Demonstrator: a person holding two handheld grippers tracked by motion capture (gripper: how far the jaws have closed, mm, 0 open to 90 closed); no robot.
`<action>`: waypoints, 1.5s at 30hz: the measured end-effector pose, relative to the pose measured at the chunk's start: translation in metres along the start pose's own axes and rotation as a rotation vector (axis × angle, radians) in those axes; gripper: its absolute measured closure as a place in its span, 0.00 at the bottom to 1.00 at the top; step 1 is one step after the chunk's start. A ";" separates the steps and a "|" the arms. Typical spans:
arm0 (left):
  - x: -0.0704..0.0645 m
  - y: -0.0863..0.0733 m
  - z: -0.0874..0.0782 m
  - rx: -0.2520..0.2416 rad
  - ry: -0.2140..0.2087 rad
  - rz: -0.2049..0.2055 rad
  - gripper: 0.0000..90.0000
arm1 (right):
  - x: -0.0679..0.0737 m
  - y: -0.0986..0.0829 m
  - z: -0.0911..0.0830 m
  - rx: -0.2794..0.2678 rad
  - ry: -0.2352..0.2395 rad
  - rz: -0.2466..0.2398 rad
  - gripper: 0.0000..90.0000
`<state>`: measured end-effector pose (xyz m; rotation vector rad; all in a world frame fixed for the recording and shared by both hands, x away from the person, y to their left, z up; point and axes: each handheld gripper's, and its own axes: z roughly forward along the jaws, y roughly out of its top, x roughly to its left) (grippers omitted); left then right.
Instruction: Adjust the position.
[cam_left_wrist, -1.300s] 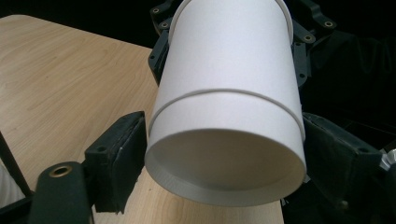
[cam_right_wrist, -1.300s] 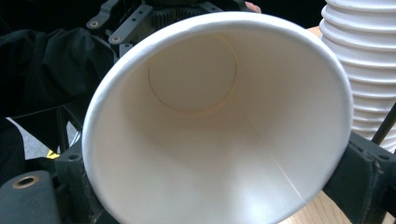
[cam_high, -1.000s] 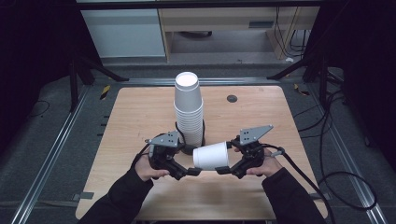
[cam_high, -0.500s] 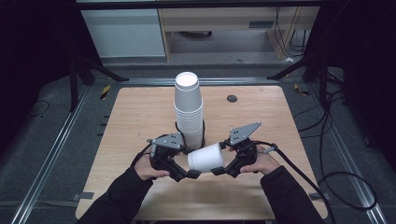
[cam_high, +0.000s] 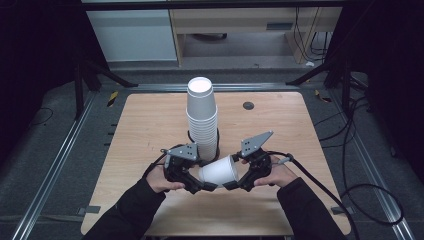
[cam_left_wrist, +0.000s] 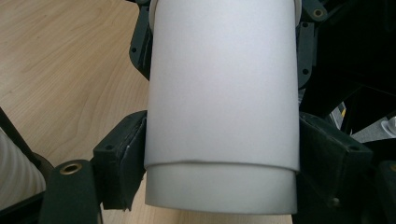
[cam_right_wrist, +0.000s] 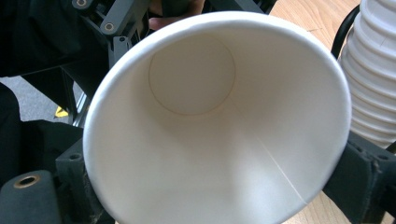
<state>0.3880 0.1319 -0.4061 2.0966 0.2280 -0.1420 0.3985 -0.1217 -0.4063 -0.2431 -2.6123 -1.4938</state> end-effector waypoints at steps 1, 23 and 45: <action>0.000 0.000 0.001 0.003 -0.004 -0.004 0.25 | 0.000 0.000 0.000 -0.001 0.000 0.001 0.11; 0.004 -0.005 0.002 0.025 0.011 -0.010 0.26 | 0.002 0.002 -0.006 -0.027 -0.066 -0.037 0.09; 0.004 -0.007 -0.016 -0.119 0.087 -0.009 0.25 | 0.007 0.003 -0.035 -0.218 -0.177 0.049 0.04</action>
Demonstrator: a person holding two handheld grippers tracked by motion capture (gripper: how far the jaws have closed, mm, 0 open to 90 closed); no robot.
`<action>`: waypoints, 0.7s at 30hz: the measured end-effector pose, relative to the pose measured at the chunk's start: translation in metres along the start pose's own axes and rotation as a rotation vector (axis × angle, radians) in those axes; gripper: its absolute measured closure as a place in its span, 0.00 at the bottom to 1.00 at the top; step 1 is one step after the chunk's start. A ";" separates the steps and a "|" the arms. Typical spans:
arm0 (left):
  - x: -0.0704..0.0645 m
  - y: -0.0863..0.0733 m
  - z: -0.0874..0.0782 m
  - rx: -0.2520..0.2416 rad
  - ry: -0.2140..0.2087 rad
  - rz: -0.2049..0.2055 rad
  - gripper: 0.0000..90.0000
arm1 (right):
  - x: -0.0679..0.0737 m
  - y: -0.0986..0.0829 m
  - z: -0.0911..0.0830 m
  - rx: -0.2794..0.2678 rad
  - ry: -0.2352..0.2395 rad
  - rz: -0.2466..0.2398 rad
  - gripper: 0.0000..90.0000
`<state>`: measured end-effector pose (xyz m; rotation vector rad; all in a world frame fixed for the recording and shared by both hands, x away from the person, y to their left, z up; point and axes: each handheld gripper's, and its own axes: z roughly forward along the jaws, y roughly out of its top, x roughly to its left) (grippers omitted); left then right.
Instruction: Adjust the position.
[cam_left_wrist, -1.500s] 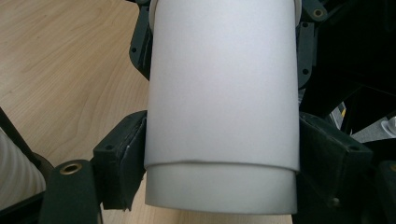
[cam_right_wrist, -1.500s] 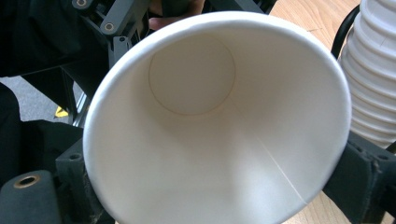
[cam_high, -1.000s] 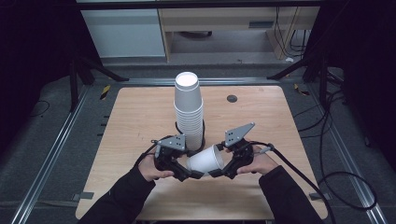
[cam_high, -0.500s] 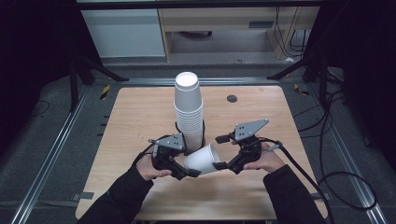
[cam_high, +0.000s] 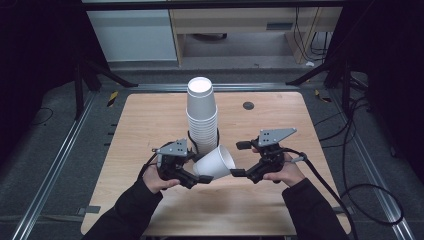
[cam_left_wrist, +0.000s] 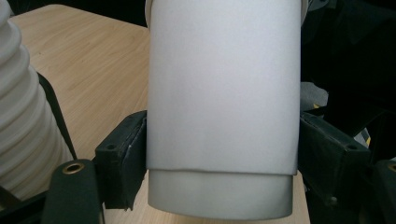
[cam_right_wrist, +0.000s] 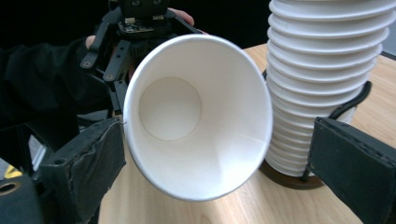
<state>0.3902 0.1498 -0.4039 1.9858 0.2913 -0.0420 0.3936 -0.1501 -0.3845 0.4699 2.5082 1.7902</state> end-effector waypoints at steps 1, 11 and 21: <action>-0.001 0.000 0.000 -0.006 -0.001 0.003 0.25 | 0.000 0.000 0.000 0.000 0.000 0.000 0.04; -0.004 0.003 0.002 -0.037 0.002 0.023 0.25 | 0.003 -0.003 0.004 -0.009 0.047 0.039 0.03; -0.011 0.010 0.014 -0.043 -0.015 0.056 0.25 | 0.004 -0.007 0.010 0.007 0.065 0.049 0.04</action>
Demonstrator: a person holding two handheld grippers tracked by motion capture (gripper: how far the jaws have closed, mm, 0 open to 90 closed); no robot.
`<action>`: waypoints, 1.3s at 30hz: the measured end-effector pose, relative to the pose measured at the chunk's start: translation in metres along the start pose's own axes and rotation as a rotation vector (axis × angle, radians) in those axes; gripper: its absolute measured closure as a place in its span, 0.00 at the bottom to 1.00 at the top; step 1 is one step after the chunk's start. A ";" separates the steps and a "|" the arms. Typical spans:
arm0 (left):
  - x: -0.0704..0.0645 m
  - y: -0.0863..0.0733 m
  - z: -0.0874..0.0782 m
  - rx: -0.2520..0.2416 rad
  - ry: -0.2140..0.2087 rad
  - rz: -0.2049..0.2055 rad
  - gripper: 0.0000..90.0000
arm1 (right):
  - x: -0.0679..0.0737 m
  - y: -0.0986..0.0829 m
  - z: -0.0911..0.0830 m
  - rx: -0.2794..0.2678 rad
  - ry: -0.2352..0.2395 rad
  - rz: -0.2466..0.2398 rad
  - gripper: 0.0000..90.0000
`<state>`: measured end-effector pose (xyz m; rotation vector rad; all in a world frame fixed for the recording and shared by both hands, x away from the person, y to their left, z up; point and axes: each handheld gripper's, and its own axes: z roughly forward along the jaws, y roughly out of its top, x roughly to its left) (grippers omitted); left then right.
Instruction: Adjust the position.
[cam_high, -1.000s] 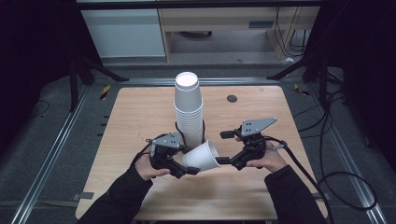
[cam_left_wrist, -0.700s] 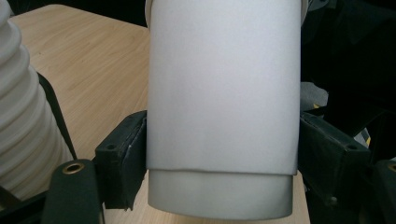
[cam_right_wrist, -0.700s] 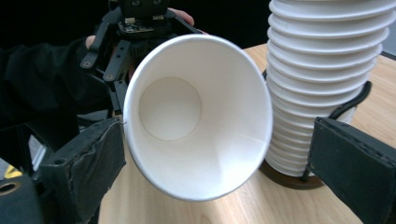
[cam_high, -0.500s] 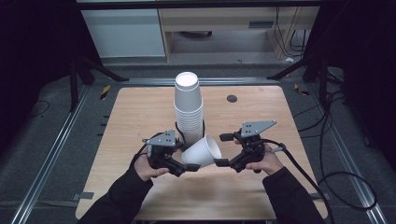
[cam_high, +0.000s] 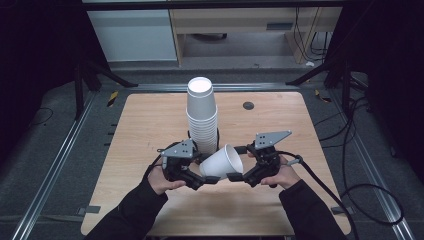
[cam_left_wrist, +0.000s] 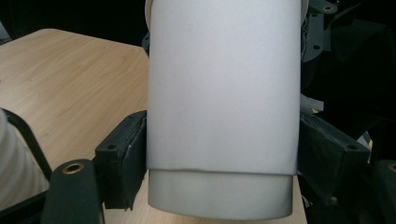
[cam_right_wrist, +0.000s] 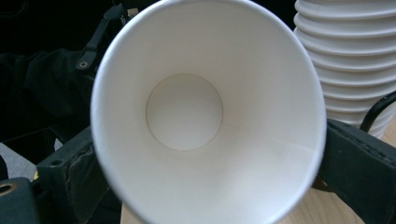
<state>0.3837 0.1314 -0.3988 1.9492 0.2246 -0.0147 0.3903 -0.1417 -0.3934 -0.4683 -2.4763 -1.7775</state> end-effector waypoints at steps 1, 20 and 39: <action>0.000 0.000 0.001 0.006 -0.005 0.005 0.25 | 0.000 0.000 0.000 0.002 0.002 -0.001 0.04; -0.002 0.000 0.007 0.001 -0.014 0.018 0.25 | -0.002 -0.003 0.005 0.008 0.035 0.019 0.08; -0.001 -0.002 0.008 0.017 -0.023 0.013 0.25 | -0.002 -0.004 0.007 0.035 0.045 0.017 0.12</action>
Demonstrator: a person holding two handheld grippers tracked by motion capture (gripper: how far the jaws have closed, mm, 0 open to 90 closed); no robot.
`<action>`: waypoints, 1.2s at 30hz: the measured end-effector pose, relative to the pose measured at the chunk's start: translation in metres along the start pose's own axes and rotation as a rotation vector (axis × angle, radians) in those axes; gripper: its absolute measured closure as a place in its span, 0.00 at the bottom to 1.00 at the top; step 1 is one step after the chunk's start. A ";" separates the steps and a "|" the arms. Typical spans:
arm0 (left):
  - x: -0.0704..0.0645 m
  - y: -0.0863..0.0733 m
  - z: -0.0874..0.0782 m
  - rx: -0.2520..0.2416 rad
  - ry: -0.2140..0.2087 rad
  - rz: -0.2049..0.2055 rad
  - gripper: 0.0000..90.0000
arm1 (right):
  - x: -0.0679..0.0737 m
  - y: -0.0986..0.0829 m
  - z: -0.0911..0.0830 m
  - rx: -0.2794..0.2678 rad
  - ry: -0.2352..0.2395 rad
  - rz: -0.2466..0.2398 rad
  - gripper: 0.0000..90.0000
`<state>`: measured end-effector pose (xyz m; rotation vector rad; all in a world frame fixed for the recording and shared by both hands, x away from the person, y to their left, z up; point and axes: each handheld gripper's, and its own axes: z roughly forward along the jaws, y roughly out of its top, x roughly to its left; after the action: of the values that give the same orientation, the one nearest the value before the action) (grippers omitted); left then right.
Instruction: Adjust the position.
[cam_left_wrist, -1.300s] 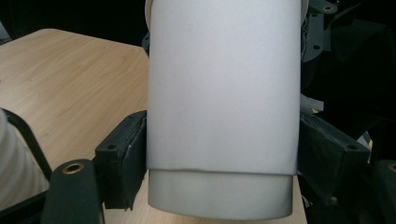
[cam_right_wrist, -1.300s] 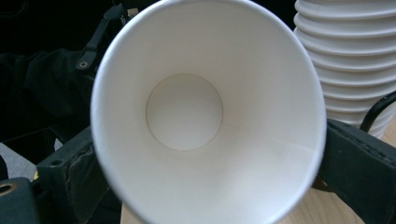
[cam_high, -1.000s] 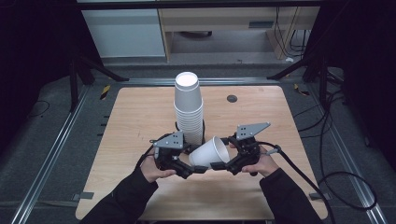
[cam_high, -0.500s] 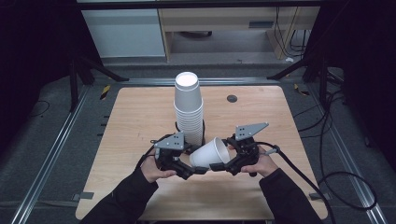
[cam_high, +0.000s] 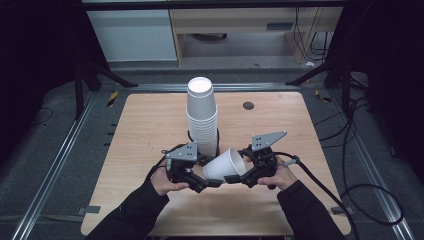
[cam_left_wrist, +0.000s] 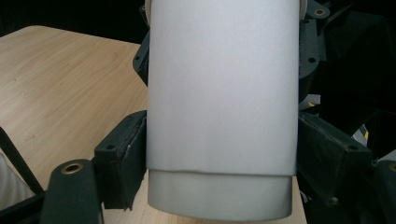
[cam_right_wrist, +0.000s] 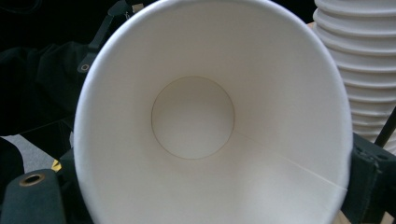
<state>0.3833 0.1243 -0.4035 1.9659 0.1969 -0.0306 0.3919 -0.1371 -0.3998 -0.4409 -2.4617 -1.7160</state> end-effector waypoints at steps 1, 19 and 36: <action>0.000 0.000 0.000 0.000 0.000 0.000 0.25 | 0.000 0.000 0.000 0.000 0.000 0.000 0.12; 0.004 -0.026 -0.030 0.077 0.166 -0.126 0.15 | -0.002 0.010 -0.029 -0.037 -0.129 -0.021 0.11; 0.024 -0.063 -0.079 0.080 0.417 -0.289 0.17 | -0.008 0.008 -0.056 -0.020 -0.389 0.046 0.10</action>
<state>0.3917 0.2234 -0.4328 1.9903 0.7618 0.1879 0.3979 -0.1878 -0.3749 -0.9029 -2.6604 -1.7796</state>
